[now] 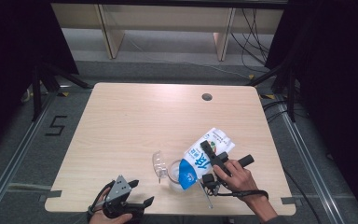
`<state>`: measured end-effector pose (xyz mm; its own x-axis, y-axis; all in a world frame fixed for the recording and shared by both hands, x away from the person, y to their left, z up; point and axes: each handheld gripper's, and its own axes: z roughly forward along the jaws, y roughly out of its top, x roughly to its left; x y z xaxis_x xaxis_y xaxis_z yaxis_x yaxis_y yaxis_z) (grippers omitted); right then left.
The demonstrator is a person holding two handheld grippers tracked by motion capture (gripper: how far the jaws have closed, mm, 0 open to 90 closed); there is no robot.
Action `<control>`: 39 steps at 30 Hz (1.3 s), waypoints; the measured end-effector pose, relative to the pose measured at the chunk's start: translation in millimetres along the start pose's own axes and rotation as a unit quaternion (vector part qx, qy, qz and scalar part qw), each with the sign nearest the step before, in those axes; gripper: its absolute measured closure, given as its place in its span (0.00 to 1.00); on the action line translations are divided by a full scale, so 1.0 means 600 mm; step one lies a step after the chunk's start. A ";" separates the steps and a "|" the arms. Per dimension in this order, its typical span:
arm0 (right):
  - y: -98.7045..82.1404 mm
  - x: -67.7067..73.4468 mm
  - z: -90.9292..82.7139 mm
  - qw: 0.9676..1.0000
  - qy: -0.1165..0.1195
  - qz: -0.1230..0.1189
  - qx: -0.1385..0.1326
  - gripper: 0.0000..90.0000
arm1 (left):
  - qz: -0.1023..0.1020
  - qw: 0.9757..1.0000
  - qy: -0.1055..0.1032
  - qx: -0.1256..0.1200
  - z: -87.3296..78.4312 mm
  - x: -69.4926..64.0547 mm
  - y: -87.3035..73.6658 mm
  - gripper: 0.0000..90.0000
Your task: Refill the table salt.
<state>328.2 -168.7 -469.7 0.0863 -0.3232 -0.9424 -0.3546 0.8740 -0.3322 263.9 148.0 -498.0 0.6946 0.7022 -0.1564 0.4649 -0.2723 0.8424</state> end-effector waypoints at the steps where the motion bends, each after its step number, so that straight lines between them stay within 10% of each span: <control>1: 0.000 -0.001 0.000 1.000 -0.002 -0.004 -0.002 0.82 | -0.001 1.000 -0.001 -0.004 0.001 0.000 0.000 0.21; 3: 0.003 0.006 0.003 1.000 -0.005 0.024 -0.013 0.82 | -0.001 1.000 -0.001 -0.003 0.001 0.000 0.000 0.21; 8: 0.000 -0.002 0.000 1.000 0.000 -0.004 -0.002 0.82 | 0.003 1.000 -0.001 -0.003 0.001 0.000 0.000 0.21; 11: 0.003 0.005 0.002 0.999 -0.008 0.033 -0.010 0.82 | 0.000 1.000 -0.001 -0.003 0.001 0.000 0.000 0.21; 25: 0.003 0.005 0.002 0.999 -0.007 0.033 -0.009 0.82 | 0.002 1.000 -0.002 -0.002 0.002 0.001 0.000 0.21; 26: 0.001 -0.003 0.000 1.000 -0.005 -0.002 -0.003 0.83 | 0.006 1.000 -0.001 -0.002 0.001 0.001 0.001 0.21; 39: 0.003 0.002 0.001 0.999 -0.010 0.039 -0.012 0.83 | 0.006 1.000 0.000 0.000 0.001 0.001 0.001 0.21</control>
<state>328.1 -167.2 -471.4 0.0755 -0.2462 -0.9663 -0.3828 0.8876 -0.2561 264.9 147.9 -497.8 0.6996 0.6994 -0.1462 0.4572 -0.2810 0.8438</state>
